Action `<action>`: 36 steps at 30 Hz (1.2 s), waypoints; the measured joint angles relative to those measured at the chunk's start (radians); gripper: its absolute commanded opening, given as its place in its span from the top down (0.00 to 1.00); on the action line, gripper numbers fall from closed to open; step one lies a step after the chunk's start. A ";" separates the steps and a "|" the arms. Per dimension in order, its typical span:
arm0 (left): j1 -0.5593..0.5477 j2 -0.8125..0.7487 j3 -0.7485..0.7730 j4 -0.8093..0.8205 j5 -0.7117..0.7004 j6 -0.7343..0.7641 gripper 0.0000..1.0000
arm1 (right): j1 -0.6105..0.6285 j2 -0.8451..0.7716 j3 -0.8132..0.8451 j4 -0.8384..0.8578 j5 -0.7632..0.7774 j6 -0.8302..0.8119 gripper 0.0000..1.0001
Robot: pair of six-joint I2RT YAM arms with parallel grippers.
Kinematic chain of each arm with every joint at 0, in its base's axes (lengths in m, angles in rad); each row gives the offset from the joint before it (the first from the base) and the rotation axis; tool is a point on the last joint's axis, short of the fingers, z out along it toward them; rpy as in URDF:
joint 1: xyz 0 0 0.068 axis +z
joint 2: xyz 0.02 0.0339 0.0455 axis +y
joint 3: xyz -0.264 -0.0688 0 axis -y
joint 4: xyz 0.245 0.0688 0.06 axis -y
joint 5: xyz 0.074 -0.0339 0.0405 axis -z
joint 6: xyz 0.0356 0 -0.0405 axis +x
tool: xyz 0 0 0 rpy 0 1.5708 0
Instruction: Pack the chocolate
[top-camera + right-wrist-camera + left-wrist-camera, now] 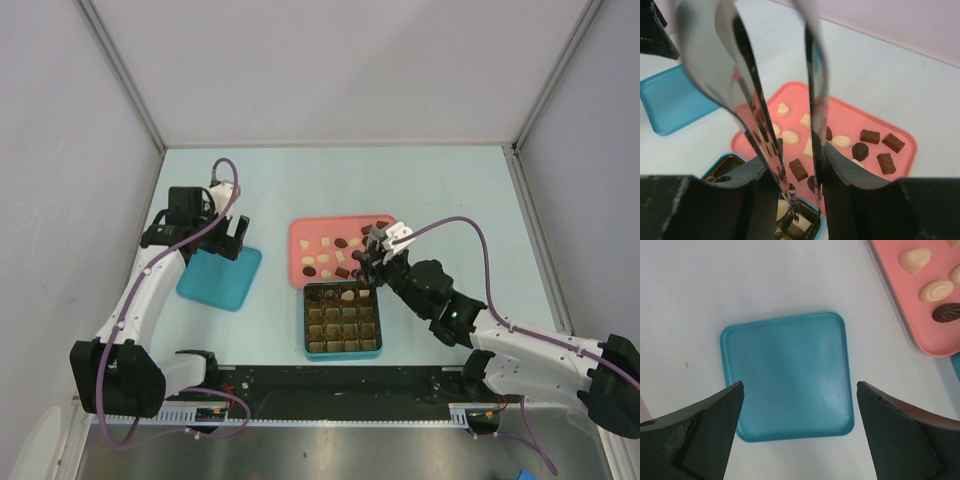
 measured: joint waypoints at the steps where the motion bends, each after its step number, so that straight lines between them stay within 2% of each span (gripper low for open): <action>1: 0.000 0.000 0.000 0.000 0.000 0.000 0.00 | -0.001 0.009 0.000 0.019 0.005 -0.008 0.64; 4: 0.000 0.000 0.000 0.000 0.000 0.000 0.00 | -0.026 0.057 0.000 0.099 0.007 -0.040 0.67; 7: 0.000 0.000 0.000 0.000 -0.001 0.000 0.00 | -0.102 0.137 0.003 0.186 -0.006 -0.058 0.69; 12: 0.000 -0.003 0.000 0.000 -0.002 0.000 0.00 | -0.235 0.313 0.060 0.320 -0.042 -0.076 0.69; 18: 0.000 -0.006 0.000 0.000 -0.003 0.000 0.00 | -0.333 0.493 0.169 0.430 -0.090 -0.080 0.67; 23: 0.000 -0.006 0.000 0.001 -0.002 0.000 0.00 | -0.366 0.592 0.232 0.484 -0.119 -0.079 0.63; 25: 0.000 -0.005 0.000 0.001 -0.003 0.000 0.00 | -0.373 0.616 0.241 0.492 -0.124 -0.079 0.58; 36: 0.000 -0.003 0.000 0.001 -0.003 0.001 0.00 | -0.394 0.729 0.265 0.512 -0.138 -0.077 0.53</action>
